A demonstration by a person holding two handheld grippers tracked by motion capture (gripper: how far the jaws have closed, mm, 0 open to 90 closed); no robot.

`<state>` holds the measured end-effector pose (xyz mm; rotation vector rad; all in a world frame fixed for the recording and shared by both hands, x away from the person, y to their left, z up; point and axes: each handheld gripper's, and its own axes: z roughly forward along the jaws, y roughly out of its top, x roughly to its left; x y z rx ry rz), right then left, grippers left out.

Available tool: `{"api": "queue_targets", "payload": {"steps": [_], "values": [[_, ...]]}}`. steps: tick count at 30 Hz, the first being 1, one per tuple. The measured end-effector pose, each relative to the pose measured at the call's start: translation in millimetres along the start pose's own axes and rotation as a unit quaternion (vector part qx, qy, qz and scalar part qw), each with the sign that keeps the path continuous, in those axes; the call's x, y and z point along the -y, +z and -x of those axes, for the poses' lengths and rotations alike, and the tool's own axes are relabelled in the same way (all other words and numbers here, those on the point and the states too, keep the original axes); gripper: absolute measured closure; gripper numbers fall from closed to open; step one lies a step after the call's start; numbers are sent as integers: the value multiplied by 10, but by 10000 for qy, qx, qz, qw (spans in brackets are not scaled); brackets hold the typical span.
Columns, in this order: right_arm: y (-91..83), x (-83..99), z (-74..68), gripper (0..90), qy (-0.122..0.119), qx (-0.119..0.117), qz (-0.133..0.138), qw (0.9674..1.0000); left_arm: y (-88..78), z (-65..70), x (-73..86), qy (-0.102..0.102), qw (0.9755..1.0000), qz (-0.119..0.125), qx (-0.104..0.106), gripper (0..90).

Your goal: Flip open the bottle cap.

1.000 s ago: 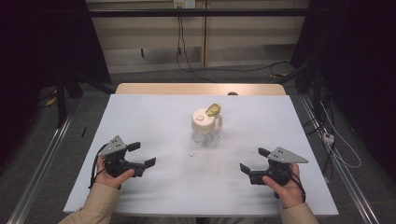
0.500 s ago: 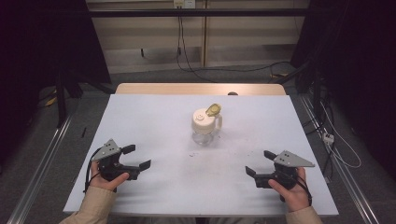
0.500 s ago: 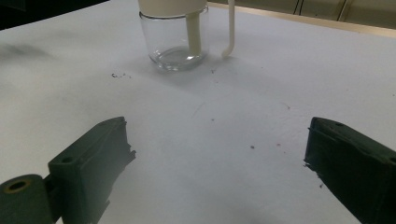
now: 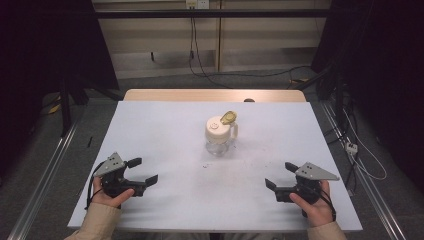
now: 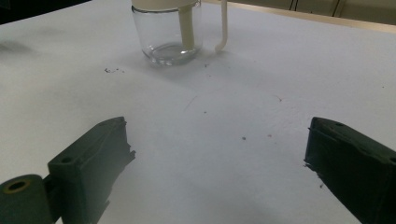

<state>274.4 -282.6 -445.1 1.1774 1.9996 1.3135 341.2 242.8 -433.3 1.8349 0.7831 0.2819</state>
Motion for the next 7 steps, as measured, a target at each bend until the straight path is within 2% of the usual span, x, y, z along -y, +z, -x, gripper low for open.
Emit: {"api": "queue_targets", "payload": {"steps": [7], "values": [[41,4,-14,58,-30,-44,-102,9999,8,8,-16,40,10000,76,-11,53]]}}
